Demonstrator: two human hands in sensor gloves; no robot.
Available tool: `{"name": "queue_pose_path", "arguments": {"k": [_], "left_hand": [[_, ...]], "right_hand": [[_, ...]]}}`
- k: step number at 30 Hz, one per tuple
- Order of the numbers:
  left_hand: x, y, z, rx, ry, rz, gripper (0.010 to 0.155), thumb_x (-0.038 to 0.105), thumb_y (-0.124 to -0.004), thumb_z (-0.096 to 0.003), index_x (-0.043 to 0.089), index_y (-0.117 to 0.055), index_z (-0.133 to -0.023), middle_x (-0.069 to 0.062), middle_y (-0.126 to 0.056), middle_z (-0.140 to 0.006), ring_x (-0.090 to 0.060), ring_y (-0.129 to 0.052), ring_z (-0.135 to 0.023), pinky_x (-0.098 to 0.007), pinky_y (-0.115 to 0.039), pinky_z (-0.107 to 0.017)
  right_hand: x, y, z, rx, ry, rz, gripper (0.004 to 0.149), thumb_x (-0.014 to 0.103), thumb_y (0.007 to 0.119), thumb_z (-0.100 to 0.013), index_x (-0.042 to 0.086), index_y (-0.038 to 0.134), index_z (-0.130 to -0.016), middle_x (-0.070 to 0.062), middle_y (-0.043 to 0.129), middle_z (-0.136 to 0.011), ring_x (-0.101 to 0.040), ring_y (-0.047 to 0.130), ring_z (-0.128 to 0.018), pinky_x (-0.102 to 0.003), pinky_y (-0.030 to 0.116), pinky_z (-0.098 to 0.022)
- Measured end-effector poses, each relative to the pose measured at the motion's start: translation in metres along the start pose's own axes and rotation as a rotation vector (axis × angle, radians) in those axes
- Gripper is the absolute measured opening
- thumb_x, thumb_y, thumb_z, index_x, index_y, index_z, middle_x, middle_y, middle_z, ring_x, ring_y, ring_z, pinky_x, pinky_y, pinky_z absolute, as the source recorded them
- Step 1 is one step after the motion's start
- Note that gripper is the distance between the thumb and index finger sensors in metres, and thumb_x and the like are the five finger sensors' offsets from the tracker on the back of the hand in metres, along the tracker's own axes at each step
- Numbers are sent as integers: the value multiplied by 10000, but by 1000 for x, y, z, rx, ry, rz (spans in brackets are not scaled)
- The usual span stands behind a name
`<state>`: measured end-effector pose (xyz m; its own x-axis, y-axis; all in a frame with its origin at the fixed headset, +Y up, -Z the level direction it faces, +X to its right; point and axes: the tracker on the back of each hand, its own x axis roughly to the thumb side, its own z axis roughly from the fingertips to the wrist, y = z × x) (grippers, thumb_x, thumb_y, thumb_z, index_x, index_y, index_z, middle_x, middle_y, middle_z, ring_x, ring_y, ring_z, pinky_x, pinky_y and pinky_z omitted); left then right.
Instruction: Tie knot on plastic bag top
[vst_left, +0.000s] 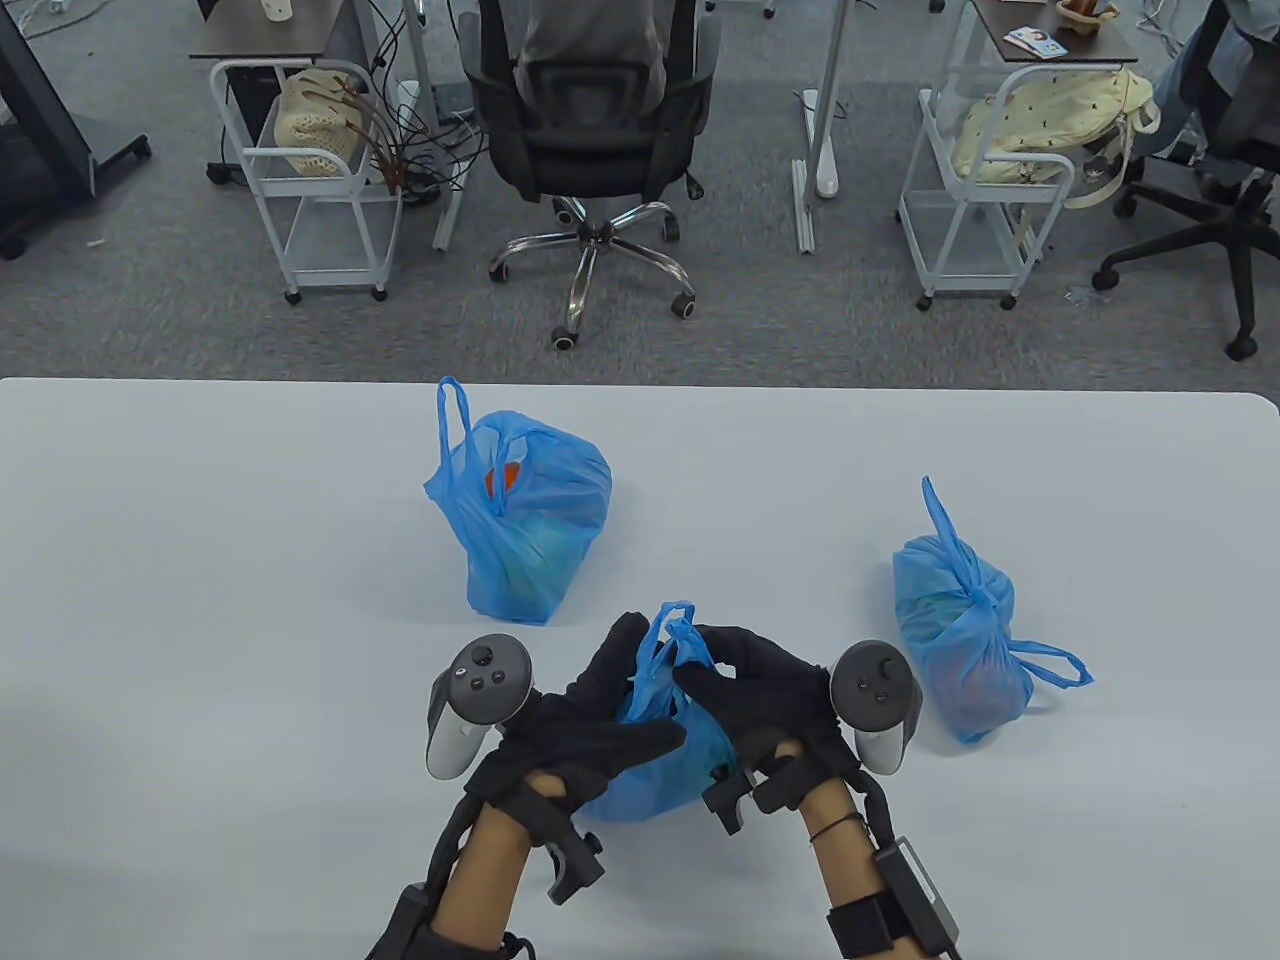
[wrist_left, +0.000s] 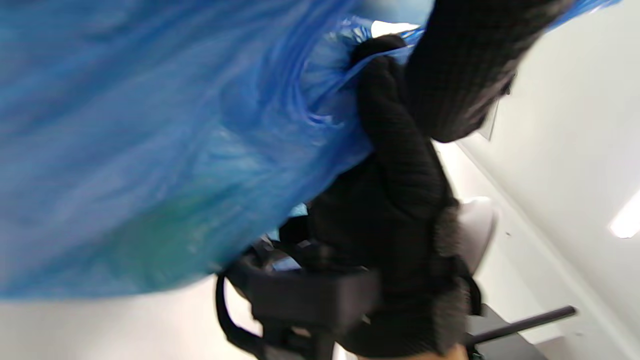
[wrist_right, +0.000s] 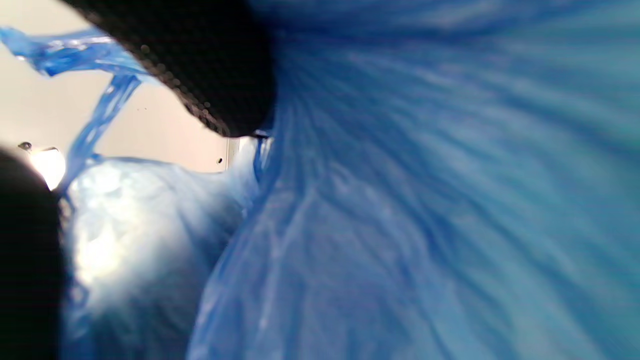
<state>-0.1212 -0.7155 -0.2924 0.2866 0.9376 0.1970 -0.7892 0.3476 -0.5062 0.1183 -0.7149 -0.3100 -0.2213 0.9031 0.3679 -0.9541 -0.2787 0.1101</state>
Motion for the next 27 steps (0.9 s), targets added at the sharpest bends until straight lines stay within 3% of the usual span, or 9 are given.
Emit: {"name": "queue_pose_path", "arguments": {"k": [2,4,10,12,15,17,21,24,27], "left_hand": [[-3,2,0,84,35,-27,860,427,-861,-520,101,-353,-1133,-84,-779,-1001,-239,-971,-734,-672,-623,-695],[-9,6,1,179,37,-9,638,398,-811,-539,146,-578,-1077,37,-925,-800,-180,-1039,-615,-626,-693,-668],[-26,16,5,249,50,148,409,398,-781,-548,277,-728,-935,75,-907,-714,-214,-1002,-684,-664,-641,-676],[-31,18,5,245,51,208,407,424,-732,-561,288,-677,-941,92,-880,-748,-230,-992,-725,-664,-625,-686],[-35,16,4,182,36,316,395,410,-672,-583,278,-588,-946,-25,-793,-1009,-311,-950,-864,-654,-589,-726],[-36,15,3,151,25,340,400,439,-650,-581,276,-573,-938,-34,-795,-1020,-296,-980,-841,-637,-606,-731],[-35,16,2,175,13,290,398,455,-657,-576,303,-576,-935,107,-931,-786,-147,-1095,-611,-579,-682,-714],[-32,14,2,148,1,303,449,411,-623,-591,288,-533,-1013,127,-918,-646,-149,-1040,-532,-592,-678,-698],[-32,11,1,154,1,226,537,488,-648,-577,244,-557,-1047,187,-921,-497,-114,-1041,-453,-561,-731,-657]], "right_hand": [[1,4,-1,30,-1,1,326,312,926,-445,204,917,-752,-67,982,-763,-377,924,-790,-699,643,-554],[2,7,-1,47,3,-15,330,311,914,-452,199,908,-762,-83,973,-770,-391,921,-784,-700,642,-554],[-9,2,-1,71,61,-154,340,317,838,-490,197,866,-807,-150,905,-858,-450,863,-827,-729,624,-548],[-13,1,-1,108,82,-246,338,303,810,-502,200,848,-822,-173,887,-884,-465,855,-842,-740,615,-553],[-14,2,-2,159,88,-280,330,281,781,-506,214,840,-824,-156,927,-846,-443,901,-819,-725,641,-556],[-12,4,-3,193,81,-238,323,263,765,-502,227,842,-814,-113,983,-761,-402,970,-736,-691,688,-539],[-8,8,-2,199,68,-171,315,250,749,-497,218,848,-794,-91,1003,-661,-368,1018,-604,-655,721,-514],[-7,11,-3,208,53,-71,318,255,727,-499,219,832,-797,-78,987,-606,-332,1010,-515,-642,732,-496],[-6,15,-2,232,55,-37,321,254,707,-501,214,821,-798,-68,966,-572,-305,988,-472,-634,728,-494]]}}
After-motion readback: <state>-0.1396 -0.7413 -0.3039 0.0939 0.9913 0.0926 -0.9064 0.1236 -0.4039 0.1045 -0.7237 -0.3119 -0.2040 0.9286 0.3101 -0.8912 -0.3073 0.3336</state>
